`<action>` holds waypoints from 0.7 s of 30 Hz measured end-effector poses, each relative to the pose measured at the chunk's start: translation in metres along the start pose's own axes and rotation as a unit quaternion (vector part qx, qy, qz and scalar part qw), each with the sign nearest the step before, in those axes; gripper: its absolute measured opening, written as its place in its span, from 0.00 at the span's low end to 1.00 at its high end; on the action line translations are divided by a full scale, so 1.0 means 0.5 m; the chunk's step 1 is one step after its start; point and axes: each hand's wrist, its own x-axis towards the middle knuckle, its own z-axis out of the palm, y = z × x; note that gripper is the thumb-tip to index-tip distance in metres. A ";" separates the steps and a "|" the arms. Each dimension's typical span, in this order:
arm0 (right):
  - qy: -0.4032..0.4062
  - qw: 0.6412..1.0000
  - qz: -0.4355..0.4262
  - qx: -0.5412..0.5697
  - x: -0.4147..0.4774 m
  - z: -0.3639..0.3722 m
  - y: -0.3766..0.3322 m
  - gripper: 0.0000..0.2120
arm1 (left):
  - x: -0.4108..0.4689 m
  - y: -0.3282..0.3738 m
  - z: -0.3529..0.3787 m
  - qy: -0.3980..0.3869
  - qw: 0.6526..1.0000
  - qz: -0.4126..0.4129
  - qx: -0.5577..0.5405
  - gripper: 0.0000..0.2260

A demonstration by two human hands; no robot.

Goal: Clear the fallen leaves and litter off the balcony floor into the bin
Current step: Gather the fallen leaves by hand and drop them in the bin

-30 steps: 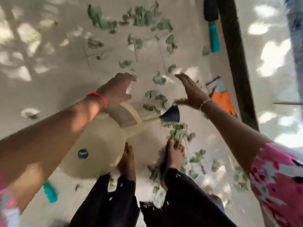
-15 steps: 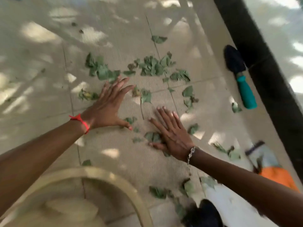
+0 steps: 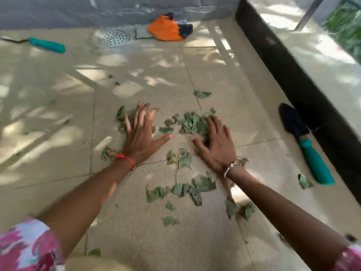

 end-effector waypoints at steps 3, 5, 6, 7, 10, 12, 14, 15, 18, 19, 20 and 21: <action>0.014 0.989 -0.029 0.143 0.039 -0.003 -0.032 0.36 | 0.002 0.000 0.002 0.033 0.999 -0.010 0.025 0.39; 0.068 0.989 0.005 0.131 0.100 -0.005 -0.030 0.34 | 0.002 0.002 0.004 0.031 0.999 -0.018 0.035 0.38; 0.078 0.991 0.027 0.101 0.133 -0.006 -0.023 0.34 | 0.002 0.002 0.006 0.022 0.999 -0.028 0.034 0.39; 0.069 0.994 0.051 0.067 0.162 -0.006 -0.015 0.33 | 0.003 0.003 0.008 0.009 0.999 -0.039 0.034 0.39; 0.013 0.998 0.054 -0.008 0.213 0.014 -0.019 0.32 | 0.011 -0.004 0.012 -0.007 0.997 -0.065 0.043 0.40; 0.002 1.000 0.002 -0.012 0.201 0.031 -0.055 0.32 | 0.011 -0.004 0.011 0.002 0.997 -0.059 0.047 0.38; -0.013 0.996 -0.071 0.059 0.160 0.048 -0.102 0.32 | 0.008 -0.006 0.009 0.015 0.997 -0.050 0.051 0.36; -0.028 0.987 -0.100 0.122 0.141 0.053 -0.121 0.30 | 0.007 -0.006 0.009 0.023 0.997 -0.047 0.052 0.34; -0.013 0.963 -0.083 0.255 0.142 0.057 -0.139 0.23 | 0.006 -0.003 0.013 0.037 0.997 -0.047 0.051 0.32; 0.015 0.967 -0.052 0.250 0.161 0.058 -0.138 0.22 | 0.007 0.000 0.015 0.037 0.997 -0.049 0.048 0.31; 0.039 0.974 -0.033 0.220 0.183 0.061 -0.143 0.23 | 0.008 -0.002 0.015 0.037 0.997 -0.052 0.047 0.31; 0.049 0.984 -0.028 0.168 0.202 0.067 -0.146 0.24 | 0.008 -0.003 0.014 0.035 0.997 -0.054 0.047 0.31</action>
